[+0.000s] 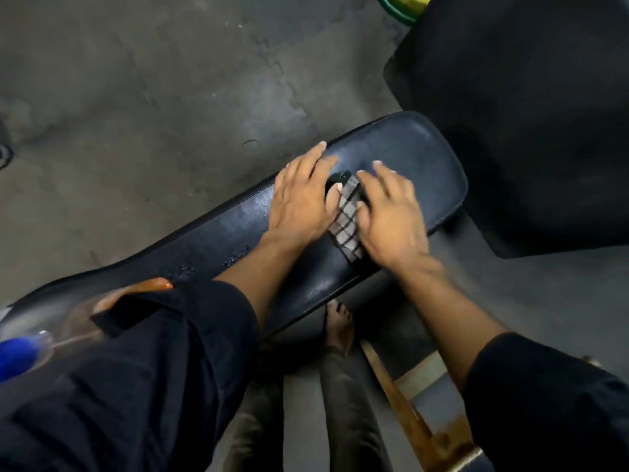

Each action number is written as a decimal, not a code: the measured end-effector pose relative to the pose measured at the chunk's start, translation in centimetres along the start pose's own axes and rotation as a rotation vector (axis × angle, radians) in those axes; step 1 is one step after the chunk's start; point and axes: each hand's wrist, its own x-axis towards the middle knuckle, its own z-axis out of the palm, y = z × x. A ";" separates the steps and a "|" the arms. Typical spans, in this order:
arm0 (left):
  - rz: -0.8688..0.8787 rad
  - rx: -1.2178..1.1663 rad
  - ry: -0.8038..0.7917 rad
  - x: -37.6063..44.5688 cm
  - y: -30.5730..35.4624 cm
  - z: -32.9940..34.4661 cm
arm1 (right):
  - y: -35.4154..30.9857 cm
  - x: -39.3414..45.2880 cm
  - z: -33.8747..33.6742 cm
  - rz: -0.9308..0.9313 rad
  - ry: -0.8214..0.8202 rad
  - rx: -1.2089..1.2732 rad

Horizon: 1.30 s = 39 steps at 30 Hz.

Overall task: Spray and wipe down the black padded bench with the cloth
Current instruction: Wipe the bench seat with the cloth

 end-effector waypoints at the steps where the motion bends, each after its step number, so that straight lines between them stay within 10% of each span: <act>1: 0.011 0.029 -0.012 1.0 -0.1 0.6 | -0.3 0.0 0.9 -0.089 -0.051 -0.070; 7: -0.079 0.064 0.052 3.2 -3.0 2.7 | -0.1 -1.2 5.9 -0.173 -0.056 -0.210; 17: -0.143 0.060 0.073 4.1 -3.3 3.5 | 6.5 8.5 2.6 0.280 0.129 -0.153; 24: -0.133 -0.024 0.087 4.3 -3.5 3.5 | 2.3 3.5 5.2 -0.040 0.027 -0.138; 33: -0.140 0.032 0.096 4.1 -3.4 3.6 | 8.2 6.7 2.8 0.216 0.135 -0.214; 39: -0.153 -0.079 0.144 3.6 -3.4 3.5 | 2.3 6.1 4.7 -0.047 0.086 -0.209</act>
